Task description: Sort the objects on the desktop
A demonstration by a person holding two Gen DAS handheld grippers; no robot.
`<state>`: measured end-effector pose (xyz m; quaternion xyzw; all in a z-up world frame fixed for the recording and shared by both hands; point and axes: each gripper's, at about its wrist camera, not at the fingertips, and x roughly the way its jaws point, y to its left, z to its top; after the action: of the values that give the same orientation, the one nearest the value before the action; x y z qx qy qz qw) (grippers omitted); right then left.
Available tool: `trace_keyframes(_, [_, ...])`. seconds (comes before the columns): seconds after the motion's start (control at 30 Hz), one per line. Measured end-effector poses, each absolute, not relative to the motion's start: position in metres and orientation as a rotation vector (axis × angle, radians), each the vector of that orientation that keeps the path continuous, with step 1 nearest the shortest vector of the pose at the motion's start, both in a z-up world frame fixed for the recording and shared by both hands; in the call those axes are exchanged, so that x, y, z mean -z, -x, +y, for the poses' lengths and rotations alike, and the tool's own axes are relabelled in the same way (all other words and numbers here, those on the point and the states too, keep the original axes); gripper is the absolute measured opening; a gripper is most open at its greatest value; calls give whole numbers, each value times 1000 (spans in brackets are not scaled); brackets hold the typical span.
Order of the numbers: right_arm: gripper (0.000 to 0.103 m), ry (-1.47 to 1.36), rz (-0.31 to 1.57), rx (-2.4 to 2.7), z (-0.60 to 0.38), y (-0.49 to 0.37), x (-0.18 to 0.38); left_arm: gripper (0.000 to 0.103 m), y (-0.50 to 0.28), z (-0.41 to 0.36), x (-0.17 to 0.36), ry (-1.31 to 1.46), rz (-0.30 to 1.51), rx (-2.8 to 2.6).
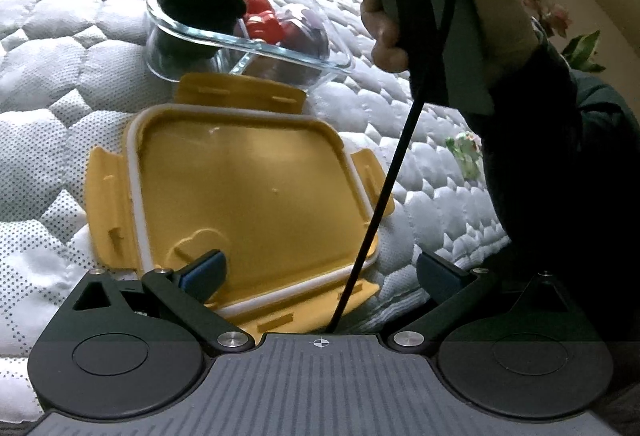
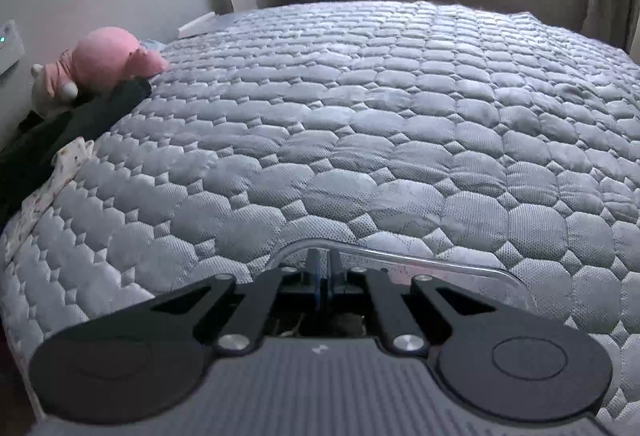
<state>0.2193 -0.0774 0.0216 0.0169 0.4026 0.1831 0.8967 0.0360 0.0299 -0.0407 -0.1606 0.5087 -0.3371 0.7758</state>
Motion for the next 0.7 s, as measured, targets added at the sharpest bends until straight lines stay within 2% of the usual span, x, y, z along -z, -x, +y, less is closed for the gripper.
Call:
trace_keyframes(0.03, [29,-42,847,-389,-78,-220,-22,103,-35,30,40,345,1100,731])
trace_keyframes(0.07, [44,-41,859,-405,-77,-221,-21,103,-35,30,40,343,1099,733])
trace_keyframes(0.1, [51,-32,878,-425,-74,-223,-19,103,-35,30,39,342,1098,733])
trace_keyframes(0.17, [52,-9,920,-459,-66,-224,-11,103,-34,30,39,342,1096,732])
trace_keyframes(0.2, [49,13,927,-460,-62,-224,-8,103,-34,30,39,343,1095,730])
trace_keyframes(0.27, [33,70,896,-420,-56,-222,-5,103,-34,30,39,345,1095,727])
trace_keyframes(0.33, [23,60,873,-400,-57,-222,-8,103,-34,31,39,346,1094,723])
trace_keyframes(0.37, [4,47,859,-391,-59,-222,-10,103,-34,32,39,347,1092,722])
trace_keyframes(0.53, [4,-2,714,-391,-73,-215,-30,103,-34,32,39,352,1093,724])
trace_keyframes(0.7, [4,97,607,-433,-73,-188,-29,103,-33,31,38,339,1087,726])
